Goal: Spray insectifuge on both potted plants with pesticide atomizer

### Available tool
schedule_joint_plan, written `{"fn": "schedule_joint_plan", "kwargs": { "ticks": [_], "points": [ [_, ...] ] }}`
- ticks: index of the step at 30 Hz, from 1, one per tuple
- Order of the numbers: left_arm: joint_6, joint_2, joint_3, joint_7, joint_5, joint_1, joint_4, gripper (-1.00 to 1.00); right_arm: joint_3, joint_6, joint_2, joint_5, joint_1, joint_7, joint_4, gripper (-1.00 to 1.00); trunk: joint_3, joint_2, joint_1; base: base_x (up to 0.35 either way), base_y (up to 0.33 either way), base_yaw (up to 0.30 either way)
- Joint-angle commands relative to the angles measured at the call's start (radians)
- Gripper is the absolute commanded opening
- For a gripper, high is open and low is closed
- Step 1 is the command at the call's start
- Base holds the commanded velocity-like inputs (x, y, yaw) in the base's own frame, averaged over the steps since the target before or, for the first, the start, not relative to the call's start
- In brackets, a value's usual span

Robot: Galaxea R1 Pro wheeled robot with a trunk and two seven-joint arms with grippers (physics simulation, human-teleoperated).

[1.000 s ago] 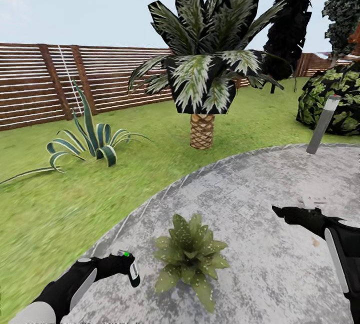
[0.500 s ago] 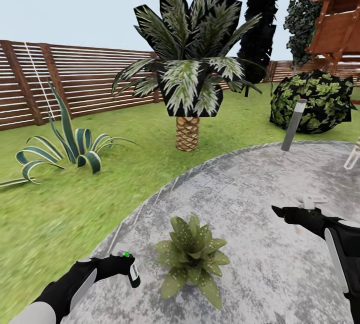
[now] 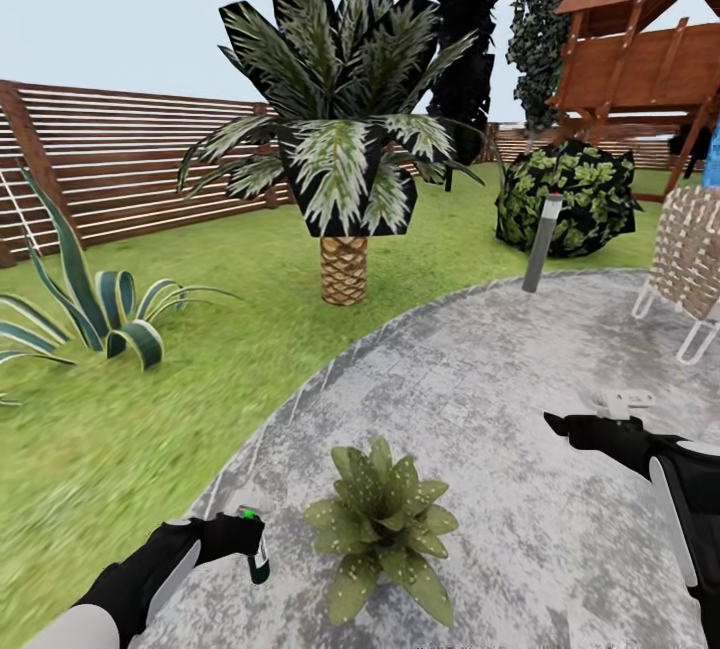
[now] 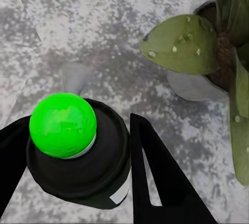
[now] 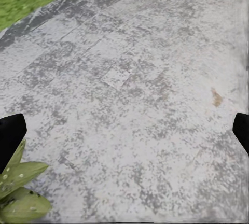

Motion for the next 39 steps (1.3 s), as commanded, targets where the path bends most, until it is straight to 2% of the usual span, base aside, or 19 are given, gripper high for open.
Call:
{"fn": "schedule_joint_plan", "kwargs": {
  "ticks": [1,3,6,20,39],
  "points": [
    [0.008,-0.002,-0.005,0.014,0.007,0.0,-0.002,-1.0,-0.001,0.005,0.0,0.007,-0.001,0.007,-0.001,1.0,-0.001,0.0,0.0,0.006,0.012,-0.278],
    [0.015,-0.009,-0.007,0.058,0.004,0.0,-0.002,-1.0,-0.001,0.019,-0.001,0.007,-0.001,0.007,-0.001,1.0,-0.001,0.0,0.0,0.002,0.004,-0.278],
    [0.029,-0.014,-0.008,0.069,0.003,0.0,-0.001,-1.0,-0.001,0.033,-0.001,0.007,-0.002,0.007,-0.001,1.0,-0.001,0.0,0.0,0.0,0.001,-0.252],
    [0.031,-0.013,0.003,0.057,0.004,0.0,-0.002,-1.0,-0.001,0.04,0.0,0.007,-0.004,0.006,-0.001,1.0,-0.001,0.0,0.0,0.045,0.127,-0.111],
    [0.03,-0.012,0.005,0.057,0.011,0.0,-0.002,-1.0,-0.001,0.041,-0.001,0.007,-0.004,0.006,-0.001,1.0,-0.001,0.0,0.0,-0.011,0.264,-0.268]
  ]
}}
